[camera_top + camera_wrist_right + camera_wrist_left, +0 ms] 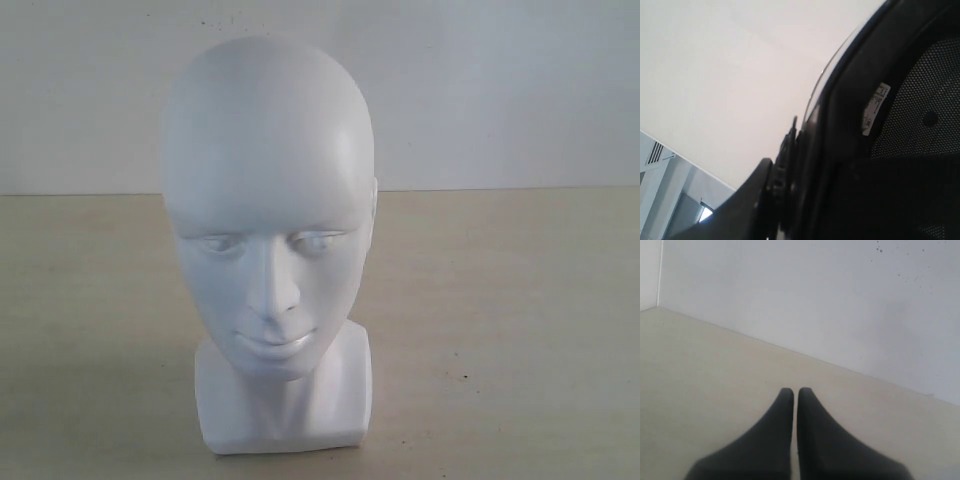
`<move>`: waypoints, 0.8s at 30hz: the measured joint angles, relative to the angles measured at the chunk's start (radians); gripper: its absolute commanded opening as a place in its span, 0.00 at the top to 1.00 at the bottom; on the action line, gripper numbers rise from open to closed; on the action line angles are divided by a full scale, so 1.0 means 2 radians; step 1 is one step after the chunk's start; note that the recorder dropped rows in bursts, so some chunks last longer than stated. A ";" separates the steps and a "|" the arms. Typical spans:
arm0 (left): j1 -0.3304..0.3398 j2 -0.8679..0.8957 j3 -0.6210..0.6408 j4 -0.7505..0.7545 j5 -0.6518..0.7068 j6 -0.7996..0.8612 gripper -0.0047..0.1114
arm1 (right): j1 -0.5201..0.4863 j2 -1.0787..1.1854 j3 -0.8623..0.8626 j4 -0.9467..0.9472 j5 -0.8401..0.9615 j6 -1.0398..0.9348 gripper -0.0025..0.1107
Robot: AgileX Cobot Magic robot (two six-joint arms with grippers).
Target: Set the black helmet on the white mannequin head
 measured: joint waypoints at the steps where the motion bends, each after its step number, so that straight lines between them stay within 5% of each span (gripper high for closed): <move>1: 0.000 0.000 0.000 0.000 0.000 0.000 0.92 | 0.000 0.000 0.000 0.000 -0.002 0.000 0.98; 24: 0.000 0.000 0.000 0.000 0.000 0.000 0.92 | 0.000 -0.053 0.000 0.002 -0.045 0.003 0.98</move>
